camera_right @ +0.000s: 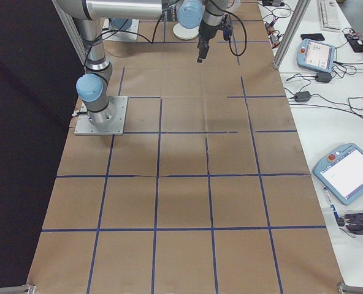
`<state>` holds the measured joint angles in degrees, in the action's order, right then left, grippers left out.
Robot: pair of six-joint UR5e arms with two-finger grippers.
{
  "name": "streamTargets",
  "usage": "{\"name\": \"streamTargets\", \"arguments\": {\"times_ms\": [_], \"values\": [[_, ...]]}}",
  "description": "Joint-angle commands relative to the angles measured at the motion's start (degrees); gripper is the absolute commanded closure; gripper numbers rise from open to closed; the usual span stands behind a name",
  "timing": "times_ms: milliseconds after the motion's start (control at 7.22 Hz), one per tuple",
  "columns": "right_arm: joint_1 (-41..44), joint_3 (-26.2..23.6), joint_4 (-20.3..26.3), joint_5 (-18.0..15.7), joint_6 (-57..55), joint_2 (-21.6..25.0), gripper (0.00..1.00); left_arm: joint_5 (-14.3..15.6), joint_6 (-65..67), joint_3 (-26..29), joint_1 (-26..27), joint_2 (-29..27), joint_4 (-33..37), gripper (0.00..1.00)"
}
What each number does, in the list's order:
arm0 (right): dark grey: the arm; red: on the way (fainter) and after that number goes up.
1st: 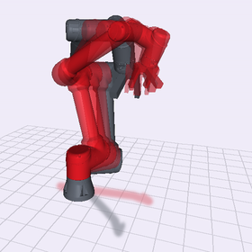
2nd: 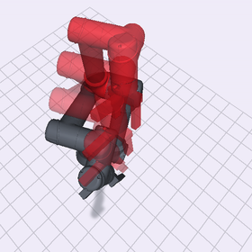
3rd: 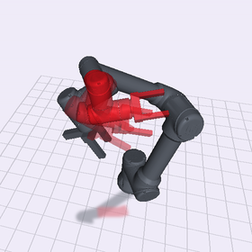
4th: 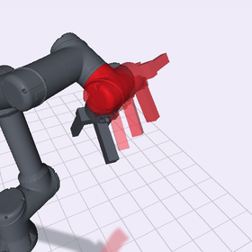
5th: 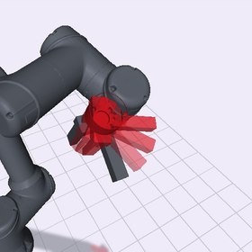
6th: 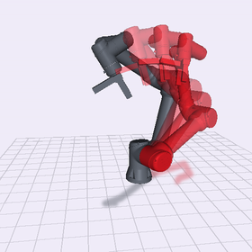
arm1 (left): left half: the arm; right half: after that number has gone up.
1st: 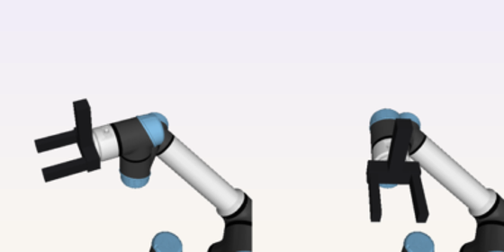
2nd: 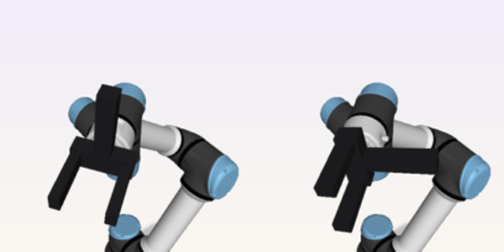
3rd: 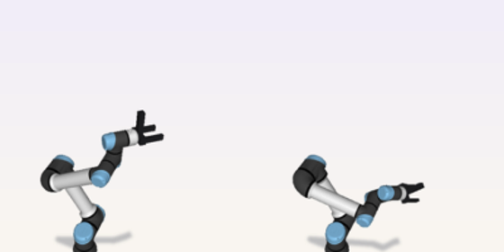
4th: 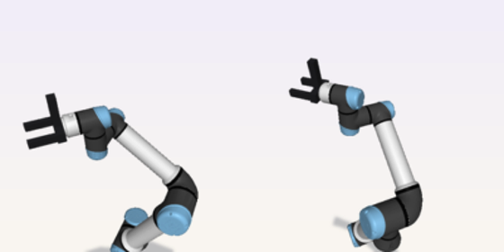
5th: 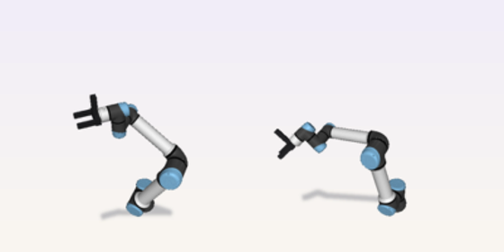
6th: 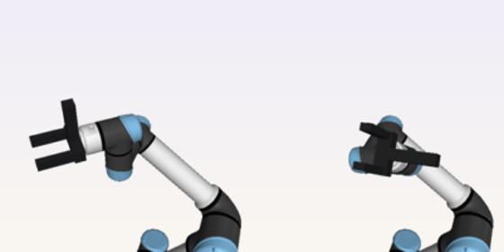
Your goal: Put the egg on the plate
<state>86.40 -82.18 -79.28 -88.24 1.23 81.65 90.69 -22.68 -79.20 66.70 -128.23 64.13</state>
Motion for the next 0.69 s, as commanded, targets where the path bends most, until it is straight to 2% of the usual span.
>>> {"name": "streamTargets", "arguments": {"times_ms": [0,277,554], "values": [[0.00,0.00,0.00,0.00,0.00,0.00,0.00,0.18,0.00,0.27,0.01,0.52,0.03,0.87],[0.00,0.00,0.00,0.00,0.00,0.00,0.00,0.27,0.00,0.54,0.10,3.75,2.05,0.90],[0.00,0.00,0.00,0.00,0.00,0.00,0.00,0.36,0.09,0.71,0.10,10.77,10.36,0.91]]}}
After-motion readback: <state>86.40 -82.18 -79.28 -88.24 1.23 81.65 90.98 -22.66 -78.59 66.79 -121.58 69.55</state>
